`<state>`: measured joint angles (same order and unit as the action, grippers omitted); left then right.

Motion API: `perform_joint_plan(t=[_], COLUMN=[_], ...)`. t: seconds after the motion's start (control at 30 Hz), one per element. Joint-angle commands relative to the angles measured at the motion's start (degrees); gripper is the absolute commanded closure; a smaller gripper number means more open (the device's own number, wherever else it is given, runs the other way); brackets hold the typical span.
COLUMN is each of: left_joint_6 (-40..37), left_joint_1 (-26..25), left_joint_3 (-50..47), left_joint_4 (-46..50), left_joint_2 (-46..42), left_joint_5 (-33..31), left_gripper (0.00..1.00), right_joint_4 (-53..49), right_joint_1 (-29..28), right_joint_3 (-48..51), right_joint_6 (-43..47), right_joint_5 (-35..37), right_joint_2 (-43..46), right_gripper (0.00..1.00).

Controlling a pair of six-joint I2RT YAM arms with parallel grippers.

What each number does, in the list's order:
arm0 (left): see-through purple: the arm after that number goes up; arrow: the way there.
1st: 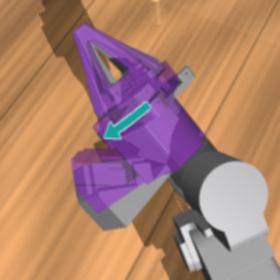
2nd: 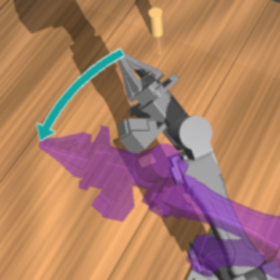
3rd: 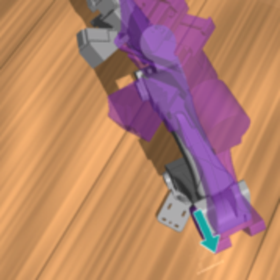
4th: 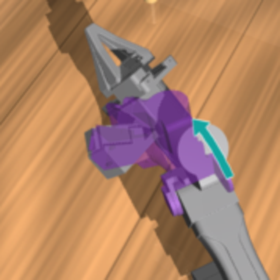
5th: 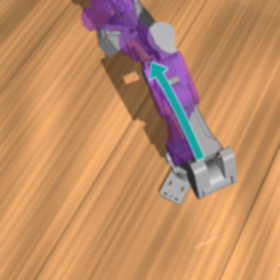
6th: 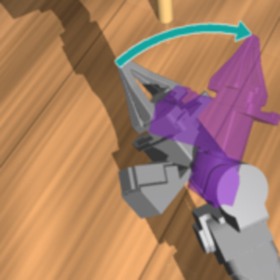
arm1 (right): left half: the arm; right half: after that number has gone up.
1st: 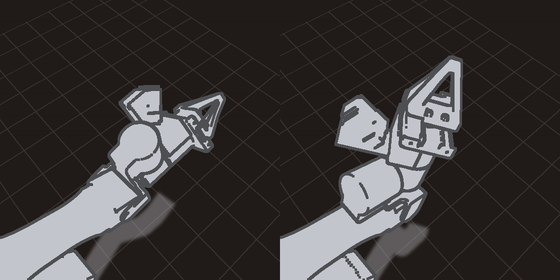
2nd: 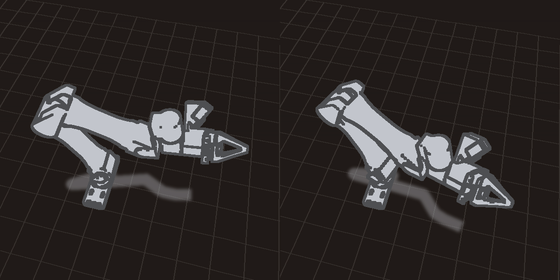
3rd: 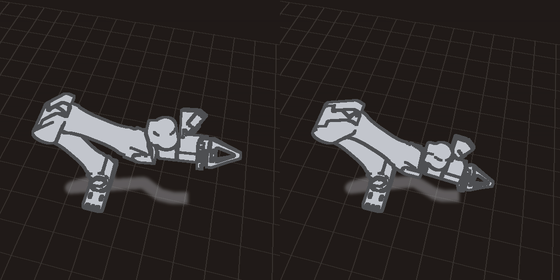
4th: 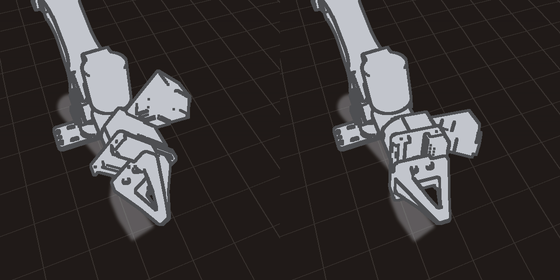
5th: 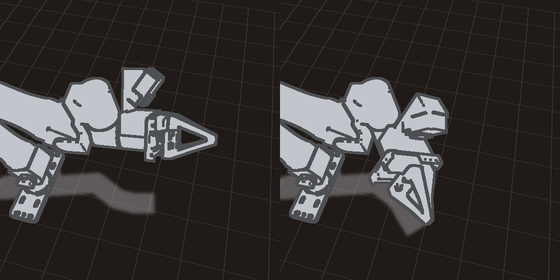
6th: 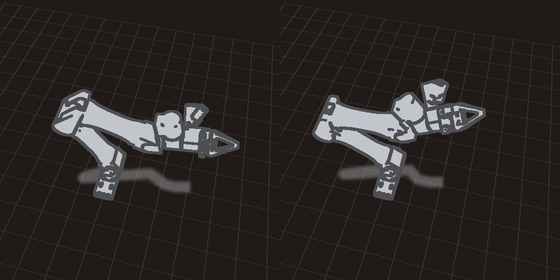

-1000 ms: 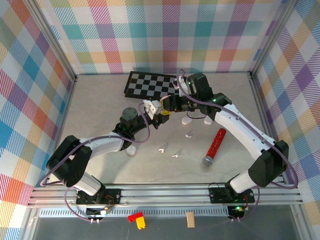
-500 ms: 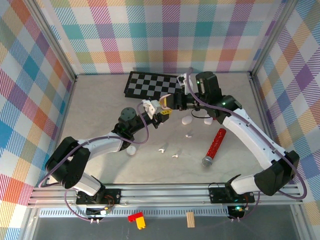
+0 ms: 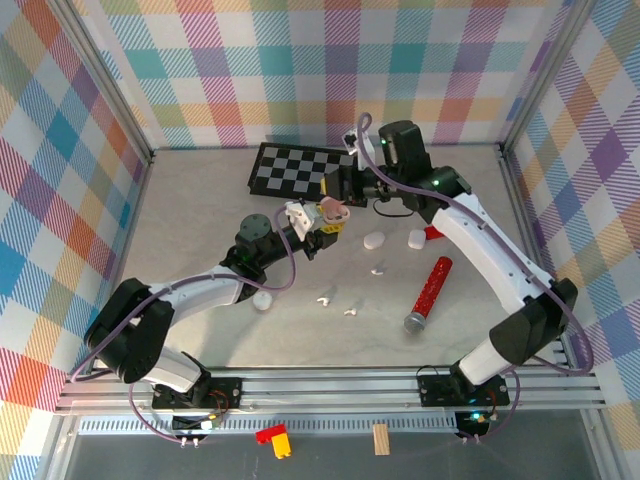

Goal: Insert wireless bluetooth earbuds into charging case

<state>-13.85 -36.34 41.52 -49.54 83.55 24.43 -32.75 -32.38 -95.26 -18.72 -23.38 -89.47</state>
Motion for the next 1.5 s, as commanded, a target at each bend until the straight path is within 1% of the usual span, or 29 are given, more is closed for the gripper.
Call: perform_joint_plan(t=[0.0,0.13,0.33,0.37,0.43,0.5,0.6,0.67,0.73,0.8,0.9,0.97,1.03,1.17,1.3,1.43,1.47], left_joint_6=[-1.4,-0.2,3.9,4.3,4.8,5.6,7.1,8.1,8.7,8.9,8.5,8.2,8.1,8.0,7.3,7.0,7.0], left_joint_1=[-0.6,-0.6,-0.6,-0.5,-0.6,-0.5,-0.5,-0.5,-0.6,-0.6,-0.6,-0.6,-0.6,-0.6,-0.6,-0.5,-0.6], left_joint_3=[0.4,0.5,1.6,1.7,1.8,1.5,0.9,0.7,0.4,0.4,0.8,0.9,1.1,1.1,1.1,1.2,1.3], left_joint_4=[0.0,0.0,-2.1,-2.5,-2.9,-4.2,-6.4,-7.5,-9.2,-9.8,-9.5,-9.4,-9.3,-8.7,-8.2,-7.8,-7.6], left_joint_2=[-2.6,-3.3,-3.0,-2.8,-2.6,-2.7,-2.9,-2.9,-2.8,-2.7,-2.3,-2.0,-2.0,-2.0,-1.7,-1.2,-1.1], left_joint_5=[1.1,-0.1,-0.9,-0.9,-0.8,-0.8,-0.7,-0.4,-0.6,-0.7,-0.7,-0.7,-0.6,-0.8,-1.5,-1.8,-1.8], left_gripper=[0.67,0.67,0.67,0.67,0.67,0.67,0.67,0.67,0.67,0.67,0.67,0.67,0.67,0.67,0.67,0.67,0.67], right_joint_4=[-4.0,-5.4,-5.0,-4.3,-2.4,0.7,7.5,14.8,20.9,25.6,33.6,36.6,37.6,39.3,44.0,45.4,46.1], right_joint_1=[0.3,0.3,0.4,0.5,1.1,2.4,5.5,7.7,9.0,9.4,9.4,9.4,9.5,9.5,9.5,9.5,9.6], right_joint_3=[-2.1,-1.2,2.1,2.9,4.5,7.0,12.0,16.4,19.8,22.0,25.3,26.5,27.0,27.3,28.2,28.7,28.9], right_joint_6=[1.6,2.0,2.1,1.8,0.3,-2.5,-8.8,-14.6,-20.1,-24.1,-30.3,-32.5,-33.1,-34.6,-38.0,-39.2,-39.6], right_joint_5=[0.0,0.4,1.6,1.7,1.2,-0.7,-8.5,-16.4,-22.7,-27.7,-32.6,-34.0,-34.1,-34.7,-36.3,-36.1,-36.3], right_joint_2=[-1.7,-1.5,1.8,2.6,4.1,5.7,7.8,8.6,8.4,7.6,6.8,6.3,6.4,6.4,6.1,5.7,5.5], right_gripper=[0.76,0.76,0.76,0.74,0.65,0.56,0.43,0.37,0.34,0.33,0.36,0.4,0.45,0.6,0.65,0.68,0.72])
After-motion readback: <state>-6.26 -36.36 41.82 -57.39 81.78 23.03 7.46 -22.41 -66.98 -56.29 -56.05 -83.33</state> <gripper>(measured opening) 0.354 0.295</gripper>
